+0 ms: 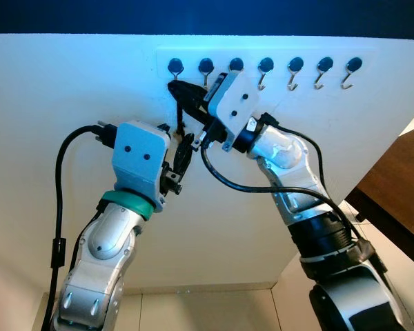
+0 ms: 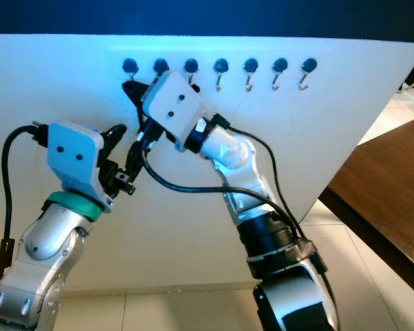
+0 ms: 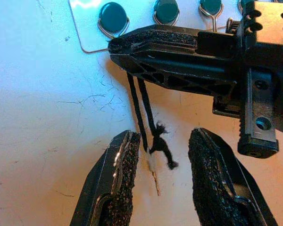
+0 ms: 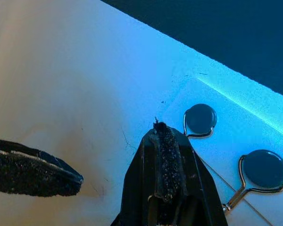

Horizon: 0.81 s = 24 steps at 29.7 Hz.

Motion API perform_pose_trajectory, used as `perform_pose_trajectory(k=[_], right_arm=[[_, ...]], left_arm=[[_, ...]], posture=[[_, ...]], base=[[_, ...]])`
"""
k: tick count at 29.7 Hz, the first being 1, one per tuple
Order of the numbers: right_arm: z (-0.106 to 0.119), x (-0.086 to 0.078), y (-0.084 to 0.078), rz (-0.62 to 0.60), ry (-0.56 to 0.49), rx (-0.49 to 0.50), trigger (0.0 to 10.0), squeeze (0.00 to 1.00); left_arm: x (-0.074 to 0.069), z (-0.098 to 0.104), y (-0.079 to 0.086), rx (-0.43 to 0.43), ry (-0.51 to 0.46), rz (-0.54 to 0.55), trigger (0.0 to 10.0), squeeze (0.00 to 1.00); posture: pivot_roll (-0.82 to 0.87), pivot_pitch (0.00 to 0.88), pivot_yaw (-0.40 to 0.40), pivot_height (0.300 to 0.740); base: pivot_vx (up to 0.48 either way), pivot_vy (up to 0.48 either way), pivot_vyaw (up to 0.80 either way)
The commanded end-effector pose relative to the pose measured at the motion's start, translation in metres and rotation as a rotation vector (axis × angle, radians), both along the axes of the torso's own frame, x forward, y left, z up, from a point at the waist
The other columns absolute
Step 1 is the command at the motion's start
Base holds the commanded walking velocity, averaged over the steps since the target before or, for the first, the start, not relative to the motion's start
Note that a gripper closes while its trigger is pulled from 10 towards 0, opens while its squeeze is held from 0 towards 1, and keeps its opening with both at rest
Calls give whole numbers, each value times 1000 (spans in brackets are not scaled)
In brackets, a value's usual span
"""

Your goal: Hang keys on a hook

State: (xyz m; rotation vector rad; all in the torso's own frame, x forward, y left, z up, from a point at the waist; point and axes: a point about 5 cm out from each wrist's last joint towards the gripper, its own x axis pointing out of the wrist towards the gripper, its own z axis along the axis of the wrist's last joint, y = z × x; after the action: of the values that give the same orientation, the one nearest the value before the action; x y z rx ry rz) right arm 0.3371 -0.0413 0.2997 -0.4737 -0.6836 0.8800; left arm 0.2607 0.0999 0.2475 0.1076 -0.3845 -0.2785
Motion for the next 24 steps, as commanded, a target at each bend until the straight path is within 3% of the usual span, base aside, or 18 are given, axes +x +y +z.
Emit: perform_pose_trajectory(k=[1, 6, 8, 13, 22, 23, 24], right_arm=[[-4, 0, 5, 19, 31, -9, 10000, 0], [-5, 1, 4, -1, 1, -51, 10000, 0], [-7, 3, 2, -51, -74, -163, 10000, 0], [-10, 8, -2, -122, -152, -284, 10000, 0], [-9, 13, -9, -178, -182, -329, 10000, 0], [-8, 14, -10, -180, -176, -323, 10000, 631], [-7, 14, -11, -177, -169, -313, 10000, 1000]], left_arm=[[-1, -3, -1, -1, 20, -10, 10000, 0], [-1, -3, -1, 0, 20, -12, 10000, 0], [-1, -3, -1, 0, 20, -13, 10000, 0], [-1, -3, -2, 0, 20, -15, 10000, 0], [-1, -2, -3, 1, 21, -19, 10000, 0], [-1, -3, -3, 1, 22, -19, 10000, 0], [-1, -3, -3, 1, 22, -20, 10000, 0]], posture=[[-20, 9, 62, 740], [-21, 10, 66, 740], [-20, 10, 66, 740], [-19, 10, 67, 740], [-20, 9, 69, 740], [-21, 9, 69, 740], [-21, 9, 69, 740]], base=[[0, 0, 0], [0, 0, 0], [0, 0, 0], [0, 0, 0], [0, 0, 0], [0, 0, 0], [0, 0, 0]])
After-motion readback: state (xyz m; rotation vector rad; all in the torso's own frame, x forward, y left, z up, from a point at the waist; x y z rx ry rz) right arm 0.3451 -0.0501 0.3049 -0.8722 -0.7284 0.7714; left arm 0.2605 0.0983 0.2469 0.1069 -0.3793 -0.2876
